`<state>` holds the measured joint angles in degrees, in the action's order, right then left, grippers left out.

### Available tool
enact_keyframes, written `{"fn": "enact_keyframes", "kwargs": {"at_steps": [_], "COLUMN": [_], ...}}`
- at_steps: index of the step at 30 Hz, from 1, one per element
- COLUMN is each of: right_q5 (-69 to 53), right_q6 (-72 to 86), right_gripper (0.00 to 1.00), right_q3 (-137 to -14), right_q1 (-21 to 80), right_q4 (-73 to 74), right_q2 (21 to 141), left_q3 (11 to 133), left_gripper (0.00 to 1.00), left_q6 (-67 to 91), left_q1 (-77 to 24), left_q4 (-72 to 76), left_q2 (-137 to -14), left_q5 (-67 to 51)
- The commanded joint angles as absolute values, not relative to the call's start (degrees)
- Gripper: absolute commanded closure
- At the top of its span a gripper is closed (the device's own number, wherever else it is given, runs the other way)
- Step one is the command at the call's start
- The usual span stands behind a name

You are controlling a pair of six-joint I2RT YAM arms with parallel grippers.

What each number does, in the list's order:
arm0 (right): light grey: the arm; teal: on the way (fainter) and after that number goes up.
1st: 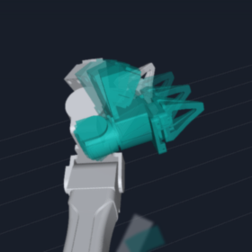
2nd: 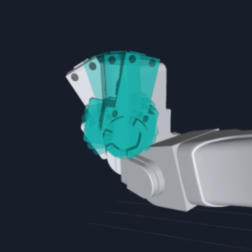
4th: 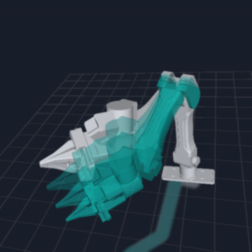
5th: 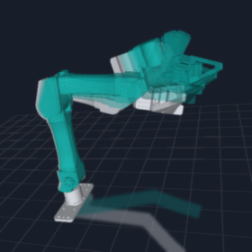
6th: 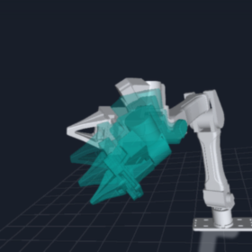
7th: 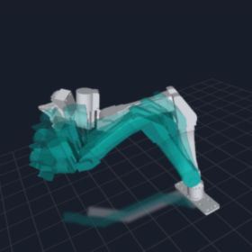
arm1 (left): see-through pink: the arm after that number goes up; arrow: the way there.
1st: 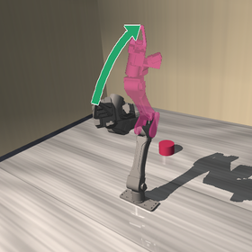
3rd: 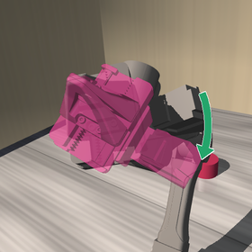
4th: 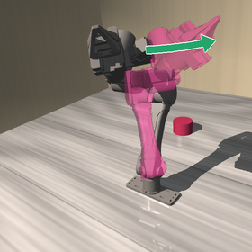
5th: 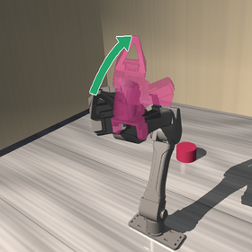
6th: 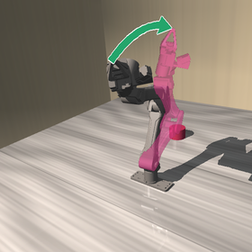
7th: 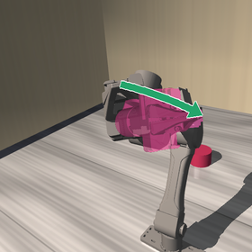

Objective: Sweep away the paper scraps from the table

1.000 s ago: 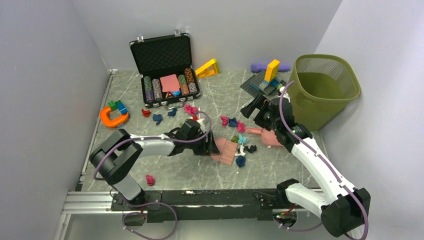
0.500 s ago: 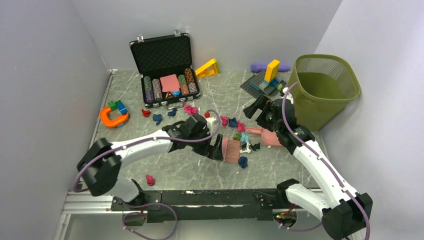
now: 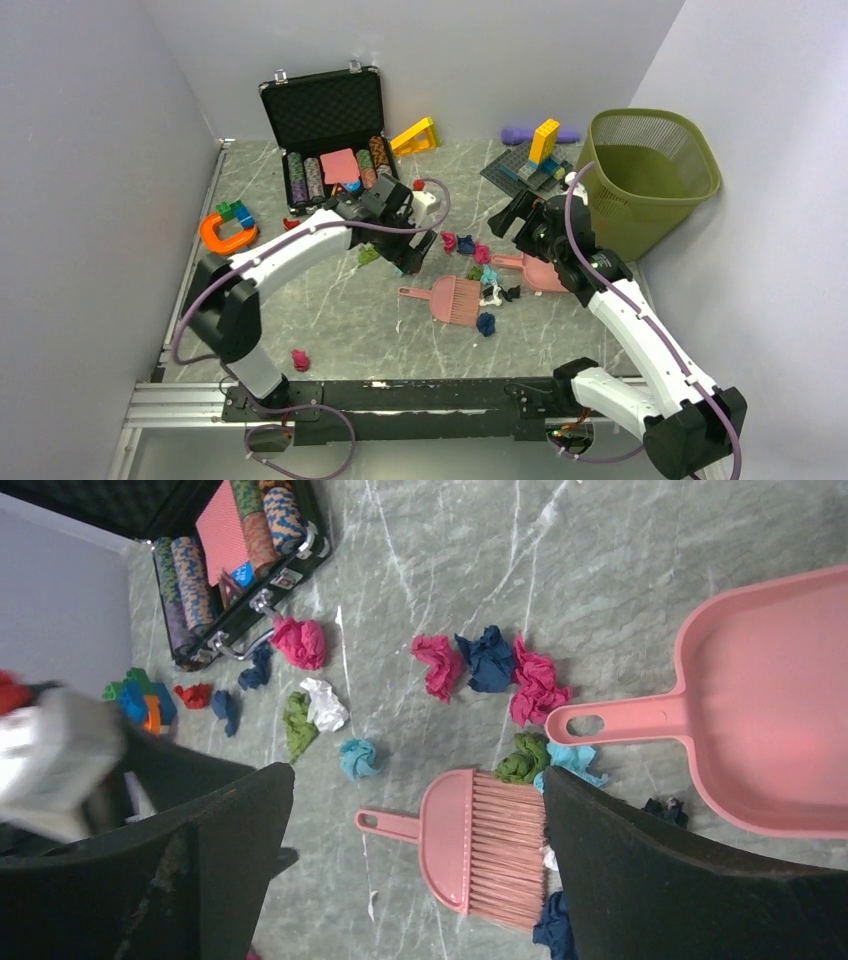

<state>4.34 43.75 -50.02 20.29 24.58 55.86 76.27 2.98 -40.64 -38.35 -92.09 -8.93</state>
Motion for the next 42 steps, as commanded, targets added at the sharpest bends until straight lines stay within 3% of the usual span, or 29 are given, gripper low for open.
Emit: {"fn": "enact_keyframes", "kwargs": {"at_steps": [1, 9, 11, 17, 21, 34, 40, 42], "right_q5": [6.1, 4.5, 4.6, 5.5, 5.8, 8.1, 8.3, 8.3], "right_q6": [41.2, 40.3, 39.9, 39.8, 40.1, 41.3, 41.8, 41.8], "right_gripper": [0.0, 0.0, 0.0, 0.0, 0.0, 0.0, 0.0, 0.0], "right_q3": [-53.7, -54.6, -55.0, -54.6, -54.7, -52.9, -51.8, -51.5], "right_q1": [19.9, 19.7, 19.6, 19.3, 19.2, 18.9, 18.7, 18.6], "right_q4": [26.3, 27.3, 27.9, 28.6, 29.2, 29.7, 30.6, 30.7], "right_q2": [54.1, 54.6, 54.6, 53.4, 53.0, 49.6, 48.8, 48.4], "left_q3": [79.5, 75.8, 73.3, 71.6, 73.4, 73.7, 67.1, 64.8], "left_gripper": [0.1, 0.12, 0.01, 0.01, 0.02, 0.39, 0.81, 0.86], "left_q6": [-9.0, -20.1, -23.8, -31.9, -33.9, -34.1, -32.0, -30.9], "left_q1": [-40.7, -44.7, -45.6, -45.8, -46.0, -48.9, -53.7, -54.7], "left_q4": [-43.3, -34.1, -32.1, -31.9, -33.7, -32.1, -26.5, -25.1], "left_q2": [-97.5, -100.5, -100.2, -100.5, -103.7, -110.1, -109.9, -109.2], "left_q5": [-10.0, -12.3, -12.3, -20.0, -18.7, -15.5, -6.7, -5.1]}}
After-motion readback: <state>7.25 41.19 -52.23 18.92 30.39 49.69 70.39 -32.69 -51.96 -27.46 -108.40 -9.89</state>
